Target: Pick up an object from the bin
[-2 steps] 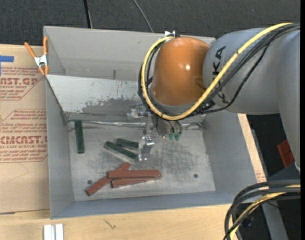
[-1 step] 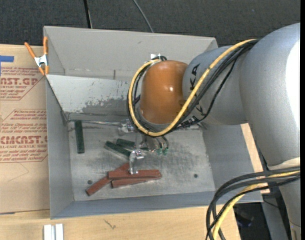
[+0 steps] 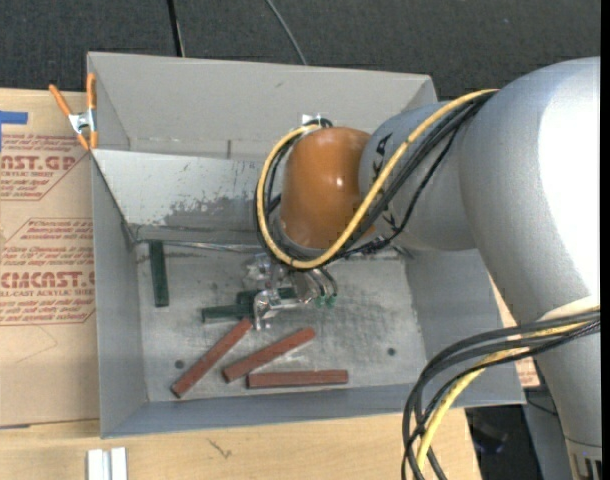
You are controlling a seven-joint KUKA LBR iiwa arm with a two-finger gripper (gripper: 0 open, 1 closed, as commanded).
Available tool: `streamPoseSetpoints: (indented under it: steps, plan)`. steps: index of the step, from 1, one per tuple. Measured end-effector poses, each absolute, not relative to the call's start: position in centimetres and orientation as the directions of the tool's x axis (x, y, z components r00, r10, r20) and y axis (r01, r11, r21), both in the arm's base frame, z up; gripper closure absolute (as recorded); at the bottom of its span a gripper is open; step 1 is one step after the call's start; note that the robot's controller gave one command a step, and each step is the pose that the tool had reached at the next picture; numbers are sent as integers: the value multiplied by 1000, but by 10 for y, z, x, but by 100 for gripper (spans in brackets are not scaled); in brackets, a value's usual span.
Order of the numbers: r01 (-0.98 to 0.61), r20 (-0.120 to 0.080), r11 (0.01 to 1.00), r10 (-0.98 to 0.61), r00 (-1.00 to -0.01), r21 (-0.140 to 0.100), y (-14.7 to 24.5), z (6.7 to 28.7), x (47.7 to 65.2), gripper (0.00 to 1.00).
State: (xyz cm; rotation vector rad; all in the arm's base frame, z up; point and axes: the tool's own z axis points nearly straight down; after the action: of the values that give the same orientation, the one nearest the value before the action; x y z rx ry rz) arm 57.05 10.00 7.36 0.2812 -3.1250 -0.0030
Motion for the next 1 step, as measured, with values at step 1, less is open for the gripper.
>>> streamPoseSetpoints:
  steps: [1]
  plan:
    - [-178,3,984,-178,-984,2,100,74,571,100]
